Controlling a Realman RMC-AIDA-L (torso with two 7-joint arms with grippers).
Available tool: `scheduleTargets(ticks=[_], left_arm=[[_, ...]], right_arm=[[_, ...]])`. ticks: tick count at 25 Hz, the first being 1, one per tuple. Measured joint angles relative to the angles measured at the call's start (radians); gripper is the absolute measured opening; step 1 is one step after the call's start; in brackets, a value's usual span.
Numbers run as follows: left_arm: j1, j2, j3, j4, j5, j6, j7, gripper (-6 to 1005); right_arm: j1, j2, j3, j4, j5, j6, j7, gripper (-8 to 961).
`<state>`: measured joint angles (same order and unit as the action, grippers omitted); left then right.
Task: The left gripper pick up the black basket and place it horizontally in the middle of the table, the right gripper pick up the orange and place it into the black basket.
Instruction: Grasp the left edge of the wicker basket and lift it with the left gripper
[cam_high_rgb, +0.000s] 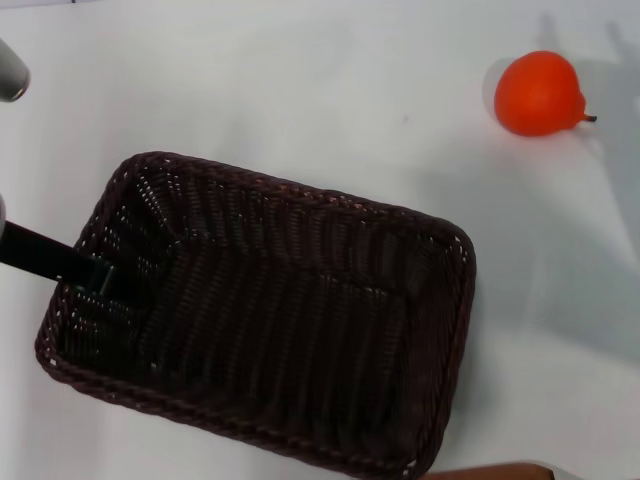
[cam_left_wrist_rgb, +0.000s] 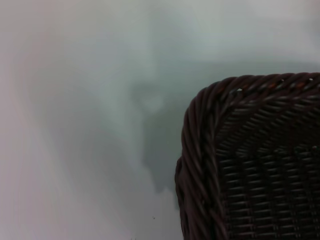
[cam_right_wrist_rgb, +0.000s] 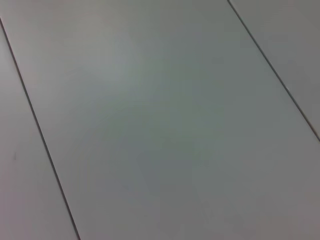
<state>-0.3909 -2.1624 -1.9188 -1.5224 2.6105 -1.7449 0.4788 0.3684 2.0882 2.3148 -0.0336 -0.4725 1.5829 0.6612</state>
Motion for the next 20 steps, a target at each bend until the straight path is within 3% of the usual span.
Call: scheduleTargets(ticks=[3, 5, 14, 20], left_arm=[[0.006, -0.002, 0.008, -0.012, -0.004, -0.002, 0.000, 613], [0.009, -0.002, 0.013, -0.021, -0.004, -0.004, -0.004, 450], [0.010, -0.003, 0.016, -0.010, -0.005, 0.009, -0.009, 348], [0.011, -0.006, -0.046, -0.019, -0.041, 0.027, -0.036, 290]], right_arm=[[0.000, -0.001, 0.000, 0.000, 0.000, 0.000, 0.000, 911], [0.000, -0.001, 0.000, 0.000, 0.000, 0.000, 0.000, 911], [-0.003, 0.000, 0.004, 0.000, 0.000, -0.004, 0.000, 911], [-0.002, 0.000, 0.010, 0.022, 0.000, -0.023, 0.000, 911]])
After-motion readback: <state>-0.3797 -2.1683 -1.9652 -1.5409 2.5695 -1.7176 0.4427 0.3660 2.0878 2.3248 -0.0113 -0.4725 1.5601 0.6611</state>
